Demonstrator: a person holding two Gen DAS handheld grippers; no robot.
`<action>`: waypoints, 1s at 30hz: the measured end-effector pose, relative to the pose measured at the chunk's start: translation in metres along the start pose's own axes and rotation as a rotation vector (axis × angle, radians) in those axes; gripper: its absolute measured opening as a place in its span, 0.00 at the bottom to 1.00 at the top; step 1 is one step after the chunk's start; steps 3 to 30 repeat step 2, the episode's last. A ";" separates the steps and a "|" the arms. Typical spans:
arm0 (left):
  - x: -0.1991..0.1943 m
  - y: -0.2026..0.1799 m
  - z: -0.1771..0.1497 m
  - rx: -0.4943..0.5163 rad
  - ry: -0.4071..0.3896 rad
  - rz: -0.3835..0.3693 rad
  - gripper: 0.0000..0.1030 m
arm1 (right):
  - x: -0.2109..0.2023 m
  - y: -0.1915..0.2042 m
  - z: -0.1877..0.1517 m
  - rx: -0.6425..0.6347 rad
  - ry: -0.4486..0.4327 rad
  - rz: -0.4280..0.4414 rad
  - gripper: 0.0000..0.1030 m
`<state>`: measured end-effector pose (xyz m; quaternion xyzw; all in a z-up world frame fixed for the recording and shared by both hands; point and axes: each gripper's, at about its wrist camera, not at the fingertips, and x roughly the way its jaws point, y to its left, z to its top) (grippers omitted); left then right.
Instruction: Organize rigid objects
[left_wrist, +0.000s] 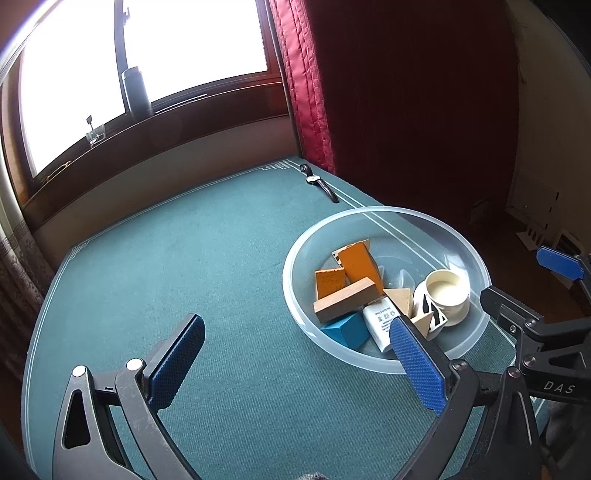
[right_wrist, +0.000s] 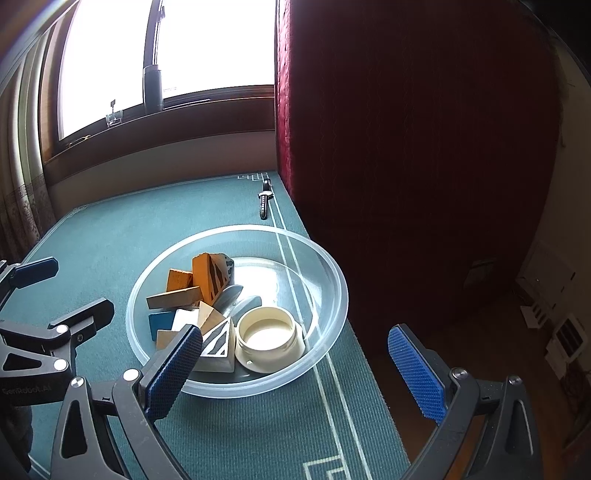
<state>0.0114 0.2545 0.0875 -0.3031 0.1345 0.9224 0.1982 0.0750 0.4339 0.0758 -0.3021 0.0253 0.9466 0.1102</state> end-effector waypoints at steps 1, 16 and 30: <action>0.000 0.001 0.000 -0.002 0.002 -0.005 0.98 | 0.000 0.000 0.000 0.001 0.000 0.000 0.99; 0.000 0.001 0.000 -0.004 0.002 -0.007 0.98 | 0.000 0.000 0.000 0.002 0.000 0.000 0.99; 0.000 0.001 0.000 -0.004 0.002 -0.007 0.98 | 0.000 0.000 0.000 0.002 0.000 0.000 0.99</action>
